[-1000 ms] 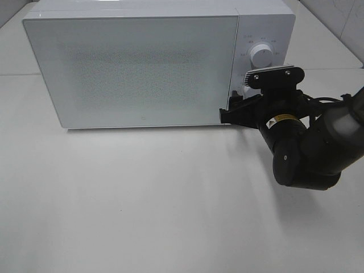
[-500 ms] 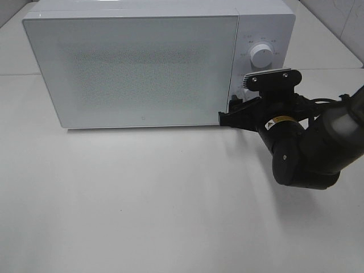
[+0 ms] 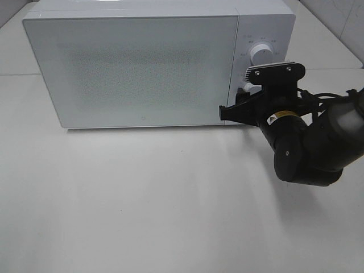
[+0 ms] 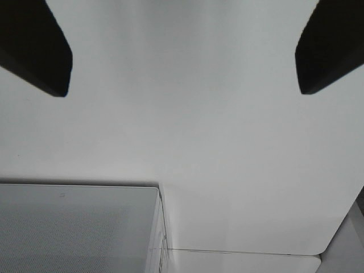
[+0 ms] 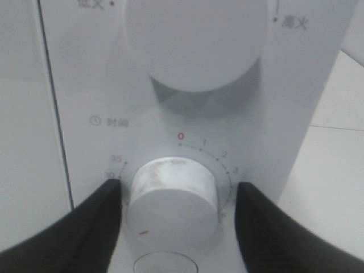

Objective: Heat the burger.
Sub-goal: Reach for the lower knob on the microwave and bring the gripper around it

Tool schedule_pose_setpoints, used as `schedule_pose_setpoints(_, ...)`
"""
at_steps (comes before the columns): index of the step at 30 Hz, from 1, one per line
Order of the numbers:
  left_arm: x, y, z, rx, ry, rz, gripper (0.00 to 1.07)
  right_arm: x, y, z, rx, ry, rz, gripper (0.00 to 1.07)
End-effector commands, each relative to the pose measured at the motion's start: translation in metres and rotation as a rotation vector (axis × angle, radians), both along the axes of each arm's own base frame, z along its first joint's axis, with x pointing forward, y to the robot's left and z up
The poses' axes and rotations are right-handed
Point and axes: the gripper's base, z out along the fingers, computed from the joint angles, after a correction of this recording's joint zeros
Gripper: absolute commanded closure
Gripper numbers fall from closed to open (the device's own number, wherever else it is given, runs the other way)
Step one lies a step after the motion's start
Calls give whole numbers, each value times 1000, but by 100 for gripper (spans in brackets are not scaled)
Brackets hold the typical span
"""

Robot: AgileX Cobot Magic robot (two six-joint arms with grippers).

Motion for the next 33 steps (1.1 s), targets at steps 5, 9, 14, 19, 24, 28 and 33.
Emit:
schedule_pose_setpoints(5,0,0,1,-2,-16,3,7,10,3,25,-1,-203,27,96)
schedule_pose_setpoints(9,0,0,1,-2,-16,3,7,10,4,25,-9,-202,34,103)
schedule_pose_setpoints(14,0,0,1,-2,-16,3,7,10,6,25,-17,-203,57,105)
schedule_pose_setpoints(19,0,0,1,-2,-16,3,7,9,8,28,75,-205,76,105)
schedule_pose_setpoints(24,0,0,1,-2,-16,3,7,9,9,35,375,-195,51,104)
schedule_pose_setpoints(28,0,0,1,-2,-16,3,7,9,11,38,578,-194,52,104)
schedule_pose_setpoints(33,0,0,1,-2,-16,3,7,9,10,43,1126,-164,11,104)
